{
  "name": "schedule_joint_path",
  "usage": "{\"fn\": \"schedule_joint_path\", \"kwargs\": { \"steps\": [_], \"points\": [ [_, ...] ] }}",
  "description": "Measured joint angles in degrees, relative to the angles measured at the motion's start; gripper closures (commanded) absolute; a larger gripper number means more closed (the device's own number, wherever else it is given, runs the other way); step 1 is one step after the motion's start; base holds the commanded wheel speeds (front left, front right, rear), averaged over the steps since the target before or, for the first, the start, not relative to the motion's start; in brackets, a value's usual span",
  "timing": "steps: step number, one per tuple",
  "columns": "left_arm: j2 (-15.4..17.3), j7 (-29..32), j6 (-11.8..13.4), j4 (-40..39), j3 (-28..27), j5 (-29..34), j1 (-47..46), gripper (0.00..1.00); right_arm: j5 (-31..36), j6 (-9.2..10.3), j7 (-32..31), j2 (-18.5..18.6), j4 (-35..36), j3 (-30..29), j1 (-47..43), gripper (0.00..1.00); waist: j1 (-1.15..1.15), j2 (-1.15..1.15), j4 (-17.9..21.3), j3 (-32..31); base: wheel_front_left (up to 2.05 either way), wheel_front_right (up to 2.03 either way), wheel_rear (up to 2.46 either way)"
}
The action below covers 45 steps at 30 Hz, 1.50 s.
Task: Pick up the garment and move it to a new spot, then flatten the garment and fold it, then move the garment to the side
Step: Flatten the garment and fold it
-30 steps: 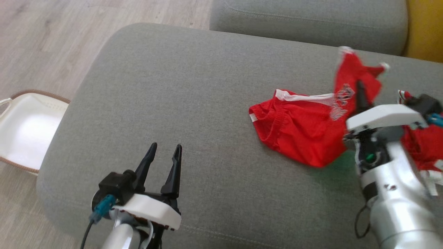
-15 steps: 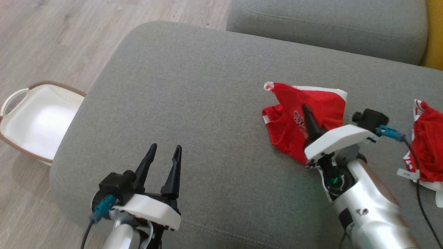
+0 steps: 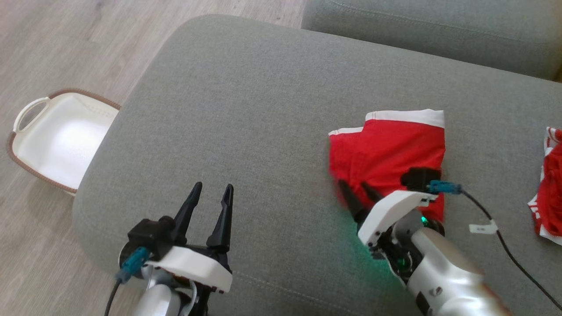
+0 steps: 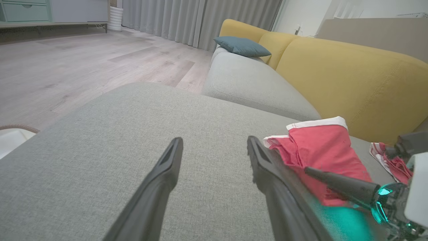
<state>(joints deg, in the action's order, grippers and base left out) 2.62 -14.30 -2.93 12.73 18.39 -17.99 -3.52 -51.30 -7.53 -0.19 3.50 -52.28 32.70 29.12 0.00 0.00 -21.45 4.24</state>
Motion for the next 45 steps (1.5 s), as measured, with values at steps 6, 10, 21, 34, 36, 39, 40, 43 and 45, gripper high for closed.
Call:
{"fn": "schedule_joint_path", "kwargs": {
  "steps": [6, 10, 21, 34, 36, 39, 40, 43, 45],
  "points": [
    [0.0, 0.0, 0.4, 0.0, 0.1, -0.3, 0.0, 0.0, -0.6, 0.0, -0.4, 0.0, -2.3, 3.1, 1.9, 0.0, 0.0, 0.0, 0.4, -0.1, 0.0, 0.0, 0.0],
    [0.0, 0.0, 0.4, 0.0, -0.2, -0.3, 0.0, 0.0, -0.5, 0.0, 0.8, 0.0, -1.6, 5.9, 2.7, 0.0, 0.0, 0.0, 1.9, -0.5, 0.0, 0.0, 0.0],
    [0.1, 0.0, 0.4, -3.8, -2.7, -2.5, -0.2, 0.0, 12.4, 0.0, 13.0, 0.8, -0.9, 2.2, 7.7, 0.0, 0.0, 0.0, 9.0, -1.4, 0.0, 0.0, 0.0],
    [0.0, -0.4, 0.3, -7.9, -4.6, -2.6, -2.3, 0.0, 43.4, 0.0, 14.6, 1.6, 25.5, -28.4, -12.1, 0.0, 0.0, 0.0, 19.6, -0.9, 0.0, 0.0, 0.0],
    [0.0, -0.4, 0.1, -7.6, -4.6, -2.3, -2.5, 0.0, 46.6, 0.0, 14.6, 0.6, 28.7, -30.5, -15.5, 0.0, 0.0, 0.0, 20.6, -0.9, 0.0, 0.0, 0.0],
    [0.0, -0.4, -0.1, -6.8, -4.7, -2.1, -2.5, 0.0, 47.5, 0.0, 14.6, 0.0, 31.7, -31.8, -18.2, 0.0, 0.0, 0.0, 21.7, -0.8, 0.0, 0.0, 0.0],
    [0.0, -0.4, -0.1, -6.4, -4.8, -1.7, -2.4, 0.0, 47.8, 0.0, 14.6, -0.1, 32.3, -31.9, -18.7, 0.0, 0.0, 0.0, 22.0, -0.8, 0.0, 0.0, 0.0],
    [0.0, -0.4, -0.1, -5.3, -4.9, -1.4, -2.4, 0.0, 47.0, 0.0, 14.6, -0.4, 33.6, -31.7, -19.7, 0.0, 0.0, 0.0, 22.2, -0.7, 0.0, 0.0, 0.0],
    [0.0, -0.4, -0.1, -5.1, -4.9, -1.3, -2.2, 0.0, 46.3, 0.0, 14.6, -0.5, 34.3, -31.6, -20.2, 0.0, 0.0, 0.0, 22.1, -0.6, 0.0, 0.0, 0.0]
  ]
}}
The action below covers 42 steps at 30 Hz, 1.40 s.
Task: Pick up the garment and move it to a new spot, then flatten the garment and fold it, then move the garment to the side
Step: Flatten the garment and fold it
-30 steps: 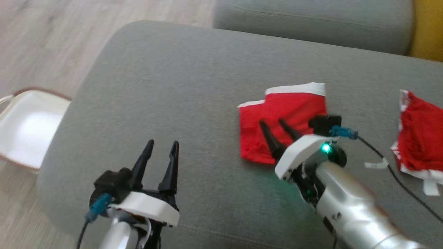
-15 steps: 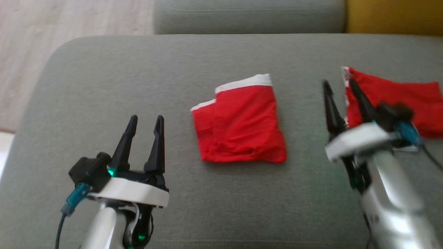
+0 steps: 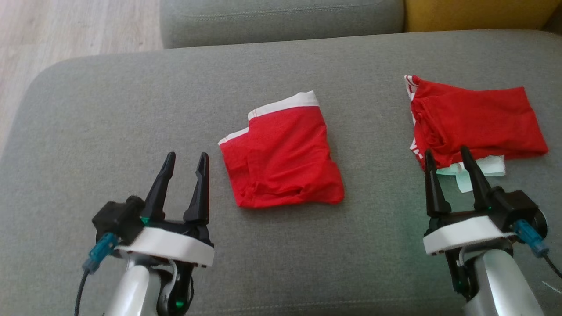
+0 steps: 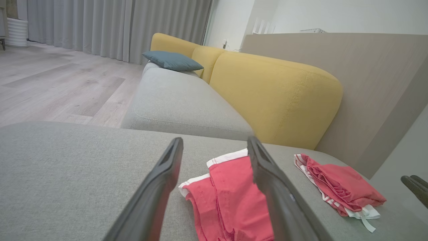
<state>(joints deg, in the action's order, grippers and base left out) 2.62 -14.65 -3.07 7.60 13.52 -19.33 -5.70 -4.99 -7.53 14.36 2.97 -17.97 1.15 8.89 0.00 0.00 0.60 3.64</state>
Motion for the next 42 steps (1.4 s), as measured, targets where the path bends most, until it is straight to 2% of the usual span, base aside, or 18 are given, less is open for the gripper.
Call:
{"fn": "schedule_joint_path", "kwargs": {
  "steps": [6, 7, 8, 11, 16, 23, 29, 35, 42],
  "points": [
    [0.0, 0.0, -0.5, 0.4, 0.8, 0.0, 0.5, 0.0, -0.5, 0.0, -0.1, -0.1, 1.0, 0.6, -0.2, 0.0, 0.0, 0.0, -1.9, 0.9, 0.0, 0.0, 0.0],
    [0.0, 0.0, -0.5, 0.5, 1.1, 0.0, 0.5, 0.0, -0.5, 0.0, -0.3, -0.1, 1.1, 1.0, -0.1, 0.56, 0.0, 0.0, -2.5, 1.1, 0.0, 0.0, 0.0],
    [0.0, 0.0, -0.5, 0.6, 1.4, 0.0, 0.4, 0.0, -0.4, 0.0, -0.3, -0.1, 1.3, 1.6, 0.1, 1.0, 0.0, 0.0, -3.0, 1.4, 0.0, 0.0, 0.0],
    [0.0, 0.0, -0.5, 0.9, 2.8, -0.1, 0.3, 0.0, 1.0, 0.0, -1.4, -0.1, 1.2, 4.4, 1.7, 1.0, 0.0, 0.0, -5.1, 2.5, 0.0, 0.0, 0.0],
    [-0.1, 0.0, -0.4, 1.1, 4.9, -1.0, -1.7, 0.0, 2.3, 0.0, -3.4, 0.1, -2.0, 7.9, 9.8, 1.0, 0.0, 0.0, -9.7, 4.9, 0.0, 0.0, 0.0],
    [-0.1, 0.0, 0.2, 1.2, 7.1, -2.7, -3.0, 0.0, 4.3, 0.0, -6.0, 3.4, -16.6, 6.6, 19.6, 1.0, 0.0, 0.0, -17.3, 8.3, 0.0, 0.0, 0.0],
    [-0.1, 0.0, 0.9, 1.0, 8.5, -3.6, -3.4, 0.0, 7.3, 0.0, -6.6, 3.8, -27.6, 4.2, 25.2, 1.0, 0.0, 0.0, -22.8, 11.0, 0.0, 0.0, 0.0],
    [-0.1, 0.0, 1.5, 0.2, 9.8, -4.2, -4.6, 0.0, 8.0, 0.0, -5.3, 3.2, -34.9, 4.4, 28.5, 1.0, -0.01, 0.0, -25.4, 13.2, 0.0, 0.0, 0.0],
    [-0.1, 0.0, 2.1, 0.2, 10.2, -4.2, -4.8, 0.0, 8.3, 0.0, -2.4, 3.0, -38.6, 5.6, 30.6, 1.0, 0.0, 0.0, -25.1, 14.0, 0.0, 0.0, 0.0]
  ]
}}
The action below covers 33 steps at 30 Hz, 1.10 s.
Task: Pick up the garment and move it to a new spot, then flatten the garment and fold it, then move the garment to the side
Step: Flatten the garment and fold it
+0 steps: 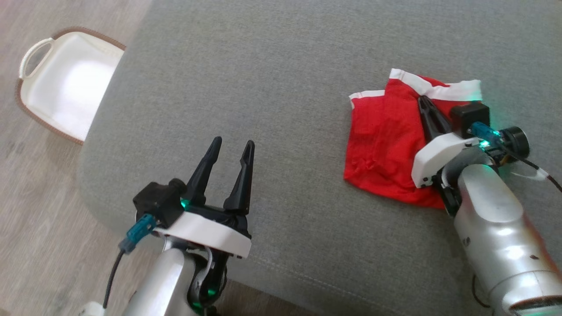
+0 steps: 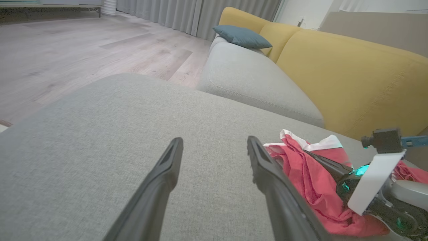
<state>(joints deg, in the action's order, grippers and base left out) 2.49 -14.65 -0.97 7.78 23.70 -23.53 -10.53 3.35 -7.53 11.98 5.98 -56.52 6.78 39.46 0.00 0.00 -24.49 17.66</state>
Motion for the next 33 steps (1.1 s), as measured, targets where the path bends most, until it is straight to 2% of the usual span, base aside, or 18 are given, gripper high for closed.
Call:
{"fn": "schedule_joint_path", "kwargs": {
  "steps": [6, 11, 19, 33],
  "points": [
    [0.0, 0.0, 0.0, -0.1, 0.0, 0.0, -0.6, 0.0, 0.4, 0.0, 1.7, -1.1, -1.6, 1.1, 1.3, 1.0, 0.0, 0.0, 1.9, -0.2, 0.0, 0.0, 0.0],
    [0.0, 0.0, 0.0, -0.1, -1.2, 0.9, -0.6, 0.0, -3.1, 0.0, 2.2, -1.8, 0.2, 2.2, 0.9, 1.0, 0.0, 0.0, 4.8, -1.6, 0.0, 0.0, 0.0],
    [0.0, 0.0, -1.1, -0.8, -5.6, 2.8, -0.4, 0.0, -9.3, 0.0, 2.3, -1.9, 13.6, 3.9, -3.4, 1.0, 0.0, 0.0, 11.4, -5.3, 0.0, 0.0, 0.0],
    [0.0, 0.0, -2.1, -0.6, -8.6, 4.4, 2.3, 0.0, -9.4, 0.0, 2.3, -2.3, 31.6, -2.5, -21.8, 1.0, 0.0, 0.0, 22.6, -10.9, 0.0, 0.0, 0.0]
  ]
}}
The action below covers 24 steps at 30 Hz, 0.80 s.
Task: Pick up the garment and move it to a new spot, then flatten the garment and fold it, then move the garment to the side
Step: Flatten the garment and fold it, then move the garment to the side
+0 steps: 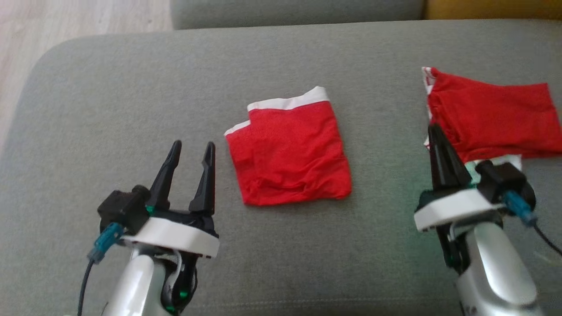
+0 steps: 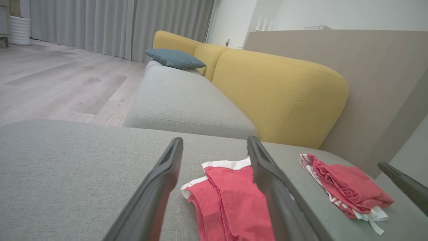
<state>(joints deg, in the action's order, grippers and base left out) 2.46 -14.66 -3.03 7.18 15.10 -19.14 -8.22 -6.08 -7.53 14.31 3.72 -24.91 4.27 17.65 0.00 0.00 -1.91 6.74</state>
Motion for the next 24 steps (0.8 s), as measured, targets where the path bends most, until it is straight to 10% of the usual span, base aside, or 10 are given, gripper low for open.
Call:
{"fn": "schedule_joint_path", "kwargs": {
  "steps": [2, 3, 4, 24],
  "points": [
    [0.0, 0.0, 0.0, 1.1, -0.6, 0.6, 0.2, 0.0, -0.2, 0.0, 0.0, -0.2, 1.6, -0.6, -2.2, 1.0, 0.0, 0.0, 0.9, -0.5, 0.0, 0.0, 0.0],
    [0.0, 0.0, 0.0, 1.5, -0.8, 0.8, 0.3, 0.0, -0.5, 0.0, -0.1, -0.2, 2.3, -1.0, -3.3, 0.8, 0.0, 0.0, 1.2, -0.8, 0.0, 0.0, 0.0],
    [0.0, 0.0, -0.1, 2.3, -0.9, 0.9, 0.6, 0.0, -0.6, 0.0, -0.1, -0.3, 3.6, -1.7, -5.3, 0.0, 0.0, 0.0, 1.7, -1.4, 0.0, 0.0, 0.0],
    [0.0, 0.0, -0.2, 3.3, -1.7, 0.8, 3.6, 0.0, -1.0, 0.0, -0.4, -0.9, 5.7, -2.6, -10.2, 0.0, 0.0, 0.0, 1.9, -2.4, 0.0, 0.0, 0.0]
  ]
}}
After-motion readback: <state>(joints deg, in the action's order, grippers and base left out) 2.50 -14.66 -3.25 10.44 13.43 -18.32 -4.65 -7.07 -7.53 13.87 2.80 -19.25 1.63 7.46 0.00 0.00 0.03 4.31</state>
